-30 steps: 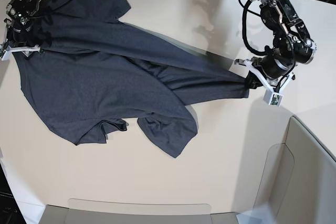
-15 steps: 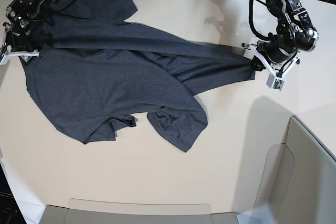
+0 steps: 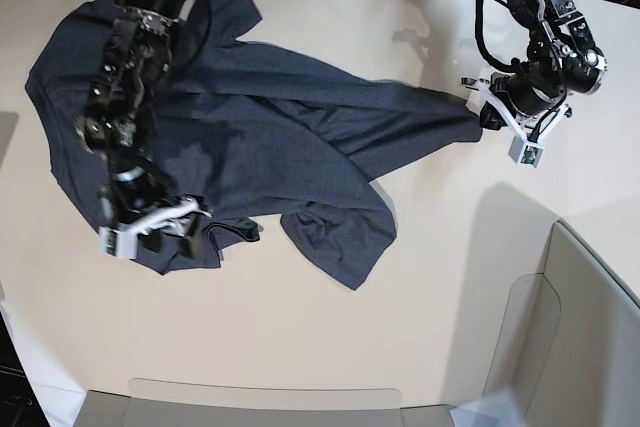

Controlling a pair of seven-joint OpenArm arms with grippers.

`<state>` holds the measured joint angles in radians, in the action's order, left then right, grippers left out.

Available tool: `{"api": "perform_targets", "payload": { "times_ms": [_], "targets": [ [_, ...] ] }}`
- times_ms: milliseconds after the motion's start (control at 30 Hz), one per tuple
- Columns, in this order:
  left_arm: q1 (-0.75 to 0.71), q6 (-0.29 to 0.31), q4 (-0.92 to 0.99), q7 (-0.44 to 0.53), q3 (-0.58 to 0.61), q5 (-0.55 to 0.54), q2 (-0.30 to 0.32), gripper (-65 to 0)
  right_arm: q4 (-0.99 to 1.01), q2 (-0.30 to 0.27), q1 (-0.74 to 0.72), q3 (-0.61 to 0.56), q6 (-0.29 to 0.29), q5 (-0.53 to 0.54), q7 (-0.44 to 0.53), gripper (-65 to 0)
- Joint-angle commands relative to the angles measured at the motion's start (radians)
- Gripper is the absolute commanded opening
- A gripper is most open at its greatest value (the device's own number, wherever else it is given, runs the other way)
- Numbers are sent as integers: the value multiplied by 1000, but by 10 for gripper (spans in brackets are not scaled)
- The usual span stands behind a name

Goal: Layout the t-shirt on the table in an organized manner, then fold the t-shirt properly
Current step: 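Reach the right gripper across and grasp the bunched sleeve fabric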

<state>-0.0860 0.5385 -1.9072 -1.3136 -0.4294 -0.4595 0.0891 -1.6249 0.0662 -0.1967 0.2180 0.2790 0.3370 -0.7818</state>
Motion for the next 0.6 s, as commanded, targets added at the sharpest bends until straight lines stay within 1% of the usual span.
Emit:
{"api": "perform_targets", "payload": {
  "times_ms": [0, 67, 167, 233, 300, 333, 400, 500, 533, 567],
  "targets": [
    [5, -1, -18, 10, -3, -11, 10, -650, 24, 10, -50, -36, 9, 7, 17, -282],
    [-8, -1, -18, 13, -3, -11, 10, -650, 114, 31, -109, -96, 9, 7, 17, -282],
    [-11, -1, -18, 18, -3, -11, 10, -650, 262, 83, -200, -122, 9, 7, 18, -282],
    [-11, -1, -18, 18, -3, -11, 10, -650, 328, 91, -240, -125, 10, 7, 18, -282],
    [-11, -1, -18, 19, -3, -11, 10, -650, 349, 91, -257, -136, 13, 7, 15, -281],
    [-11, -1, -18, 19, -3, -11, 10, -650, 348, 91, -260, -165, 15, 7, 14, -281],
    [-11, -1, -15, 21, -3, -9, 10, -650, 338, 91, -263, -254, 15, 7, 14, -280],
    [-11, -1, 7, 22, -1, -9, 10, -650, 286, 91, -255, -446, 6, 6, 15, -273],
    [-11, -1, 18, 22, -1, -9, 10, -650, 278, 91, -254, -498, -4, 3, 14, -260],
    [-11, -1, 28, 22, -1, -9, 10, -650, 275, 91, -252, -550, -34, -3, 12, -241]
  ]
}}
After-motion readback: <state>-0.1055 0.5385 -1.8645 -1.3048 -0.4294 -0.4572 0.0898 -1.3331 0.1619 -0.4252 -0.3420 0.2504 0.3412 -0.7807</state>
